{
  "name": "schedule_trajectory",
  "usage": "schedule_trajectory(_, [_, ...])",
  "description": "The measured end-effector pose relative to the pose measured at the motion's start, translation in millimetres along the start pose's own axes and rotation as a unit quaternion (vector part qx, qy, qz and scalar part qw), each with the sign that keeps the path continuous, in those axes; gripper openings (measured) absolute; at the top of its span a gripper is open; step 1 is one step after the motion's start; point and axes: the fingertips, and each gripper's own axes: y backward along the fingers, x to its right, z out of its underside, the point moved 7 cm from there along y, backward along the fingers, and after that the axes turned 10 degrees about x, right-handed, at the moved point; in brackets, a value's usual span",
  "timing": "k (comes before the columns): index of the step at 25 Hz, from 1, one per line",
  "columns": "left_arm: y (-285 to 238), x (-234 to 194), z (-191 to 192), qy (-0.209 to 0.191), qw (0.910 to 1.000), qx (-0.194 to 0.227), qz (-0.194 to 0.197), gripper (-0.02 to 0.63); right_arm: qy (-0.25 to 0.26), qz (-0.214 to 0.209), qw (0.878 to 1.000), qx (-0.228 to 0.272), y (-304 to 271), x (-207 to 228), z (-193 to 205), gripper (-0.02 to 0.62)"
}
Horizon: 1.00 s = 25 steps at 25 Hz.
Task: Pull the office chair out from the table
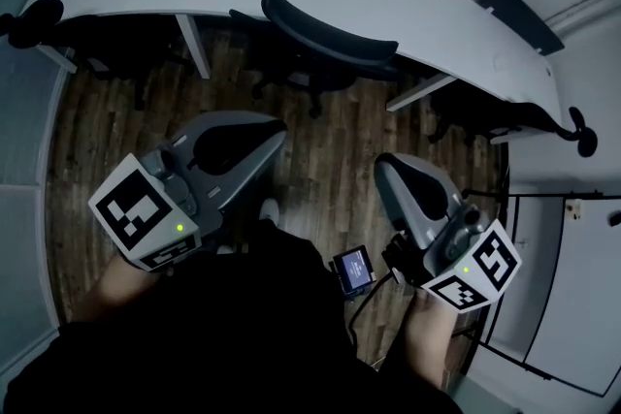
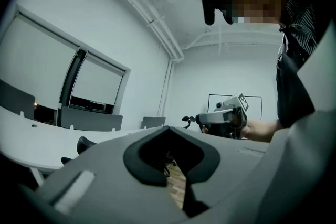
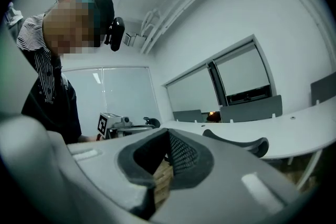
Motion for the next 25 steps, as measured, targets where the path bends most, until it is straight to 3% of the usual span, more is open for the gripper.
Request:
schedule_trajectory(12, [-90.1,-19.3,13.2,-0.009,0.9996,-0.022,-0.011,0.005,-0.017,-0.021,1.0,0.0,-1.9,114.8,-15.9,0.001])
schedule_trajectory(20, [-78.8,-53.7,24.0,-0.005,0.9995,-0.031,-0.001,0.005,-0.026,-0.029,0.999,-0.017,-47.5,135.6,-0.5,0.002])
schedule_trajectory(25, [-83.0,-81.3,4.7,-0.005,0.9996,-0.028,0.006,0.005,-0.019,-0.042,0.999,-0.012,-80.9,127.9,-15.5,0.0])
